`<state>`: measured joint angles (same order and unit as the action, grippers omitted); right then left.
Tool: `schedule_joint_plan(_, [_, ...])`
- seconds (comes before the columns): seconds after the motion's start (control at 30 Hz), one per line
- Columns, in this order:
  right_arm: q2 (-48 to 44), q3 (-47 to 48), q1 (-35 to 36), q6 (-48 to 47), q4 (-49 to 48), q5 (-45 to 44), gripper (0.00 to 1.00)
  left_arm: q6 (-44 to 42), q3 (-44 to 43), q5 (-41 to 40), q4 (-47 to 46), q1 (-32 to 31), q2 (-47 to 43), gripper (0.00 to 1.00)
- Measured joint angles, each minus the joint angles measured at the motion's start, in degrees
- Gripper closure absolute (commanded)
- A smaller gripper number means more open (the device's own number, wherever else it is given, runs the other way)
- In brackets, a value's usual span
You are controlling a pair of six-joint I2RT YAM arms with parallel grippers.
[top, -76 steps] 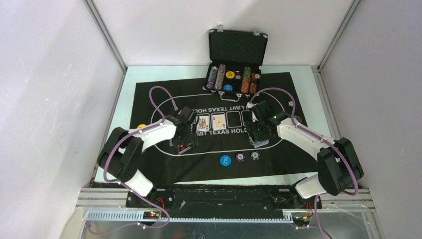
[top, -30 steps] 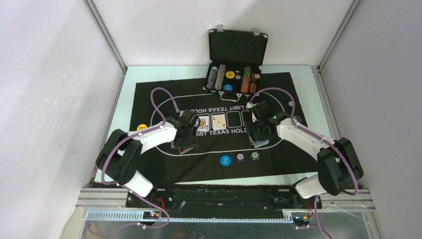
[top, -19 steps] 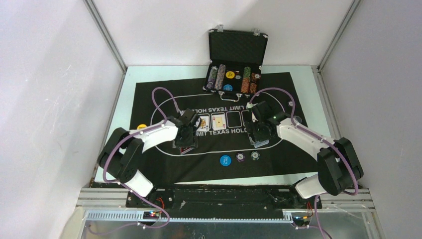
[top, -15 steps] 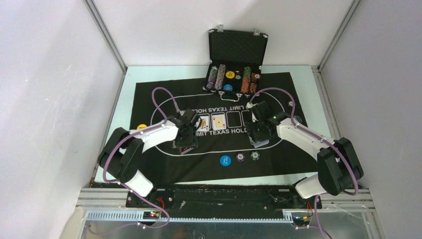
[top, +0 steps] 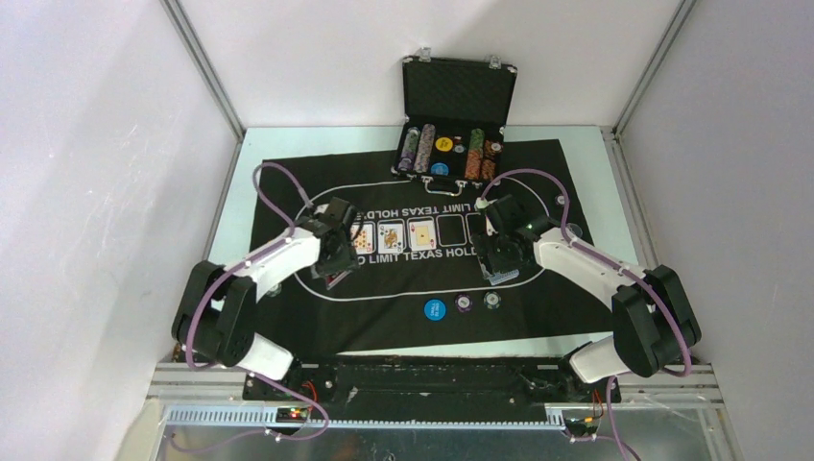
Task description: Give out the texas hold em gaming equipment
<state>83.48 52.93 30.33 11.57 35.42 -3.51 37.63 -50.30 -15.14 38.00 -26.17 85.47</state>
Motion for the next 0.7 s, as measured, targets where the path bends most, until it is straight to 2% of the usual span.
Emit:
schedule_joint_plan(0.17, [0.0,-0.1,0.0,0.0,-0.1,0.1,1.0,0.4,-1.3,-2.2,-0.3,7.3,-1.0,0.64])
schedule_joint_plan(0.3, [-0.1,-0.5,0.0,0.0,-0.1,0.2,1.0,0.2,-7.1,-3.2,-1.6,14.8,1.6,0.64])
schedule_joint_plan(0.5, [-0.3,-0.7,0.0,0.0,-0.2,0.5,1.0,-1.4,-21.7,-4.7,-4.9,26.2,13.2,0.64])
schedule_joint_plan(0.7, [-0.9,-0.7,0.0,0.0,-0.2,0.5,1.0,-4.3,-33.7,-5.9,-3.4,33.3,25.8,0.61])
